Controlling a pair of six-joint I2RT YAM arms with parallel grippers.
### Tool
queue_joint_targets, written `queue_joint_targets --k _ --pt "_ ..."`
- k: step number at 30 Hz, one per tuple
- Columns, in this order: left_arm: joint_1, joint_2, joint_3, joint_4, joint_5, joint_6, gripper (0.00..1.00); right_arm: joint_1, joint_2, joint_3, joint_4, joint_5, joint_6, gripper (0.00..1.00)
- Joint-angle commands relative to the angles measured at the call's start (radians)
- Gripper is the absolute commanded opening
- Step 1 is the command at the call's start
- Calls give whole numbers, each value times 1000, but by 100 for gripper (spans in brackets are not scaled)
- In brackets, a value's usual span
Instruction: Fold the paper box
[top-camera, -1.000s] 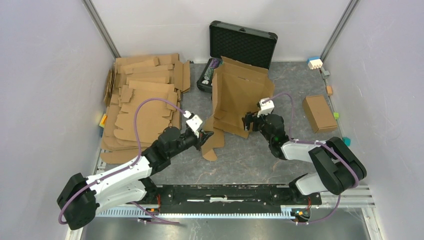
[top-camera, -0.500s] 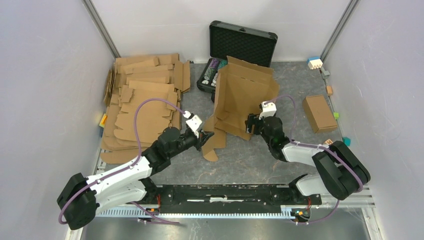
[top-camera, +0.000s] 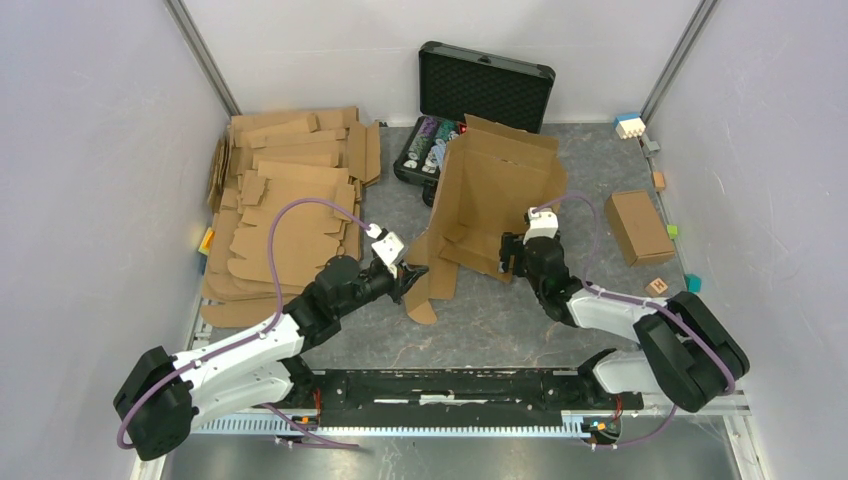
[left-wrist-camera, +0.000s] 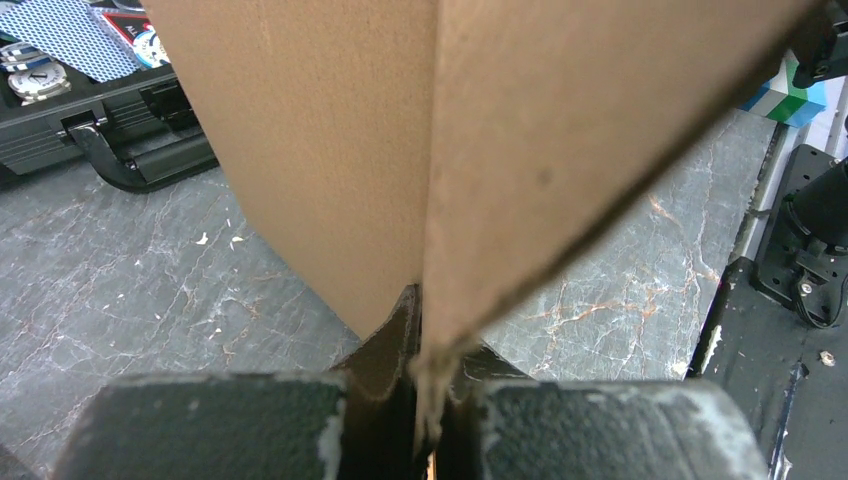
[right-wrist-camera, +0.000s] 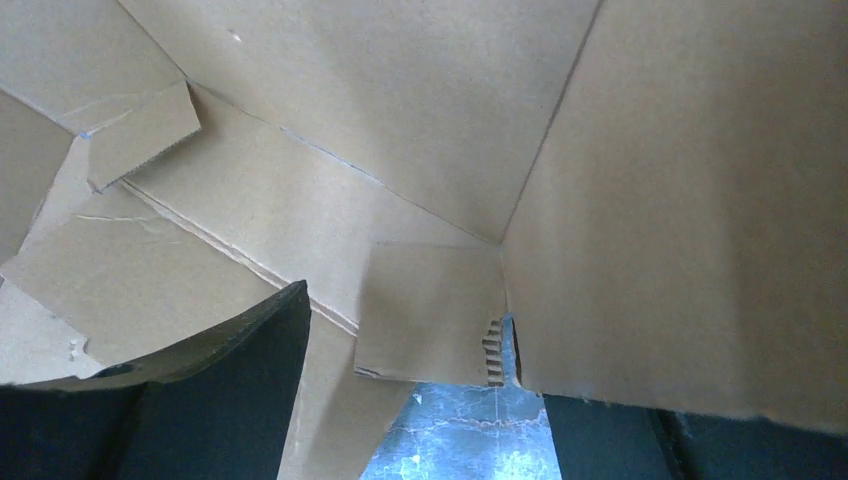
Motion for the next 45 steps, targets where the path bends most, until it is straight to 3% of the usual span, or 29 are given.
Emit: queue_joint_targets --k 1,5,9,16,24,29,31,36,45 --pt "0 -6 -6 10 25 -27 9 2 -66 -20 16 39 6 80" --pt "0 -3 -5 9 28 -27 9 4 -96 -24 2 24 8 74" --pt "0 -2 -5 9 28 -26 9 8 -112 -8 -67 53 3 90" --pt "-1 -2 -5 8 27 -24 9 16 -160 -36 -80 63 11 86" --pt "-2 3 -2 8 33 -23 9 69 -159 -50 -7 -73 -28 95" --pt "-2 8 -1 7 36 -23 9 72 -129 -38 22 -151 -20 94" --pt "-1 10 -1 7 37 -23 9 74 -104 -20 14 -173 -18 98" --pt "-2 14 1 7 39 -23 9 79 -45 39 -26 -286 -53 98" --pt "-2 19 2 7 40 -24 9 86 -27 51 -28 -297 -83 98"
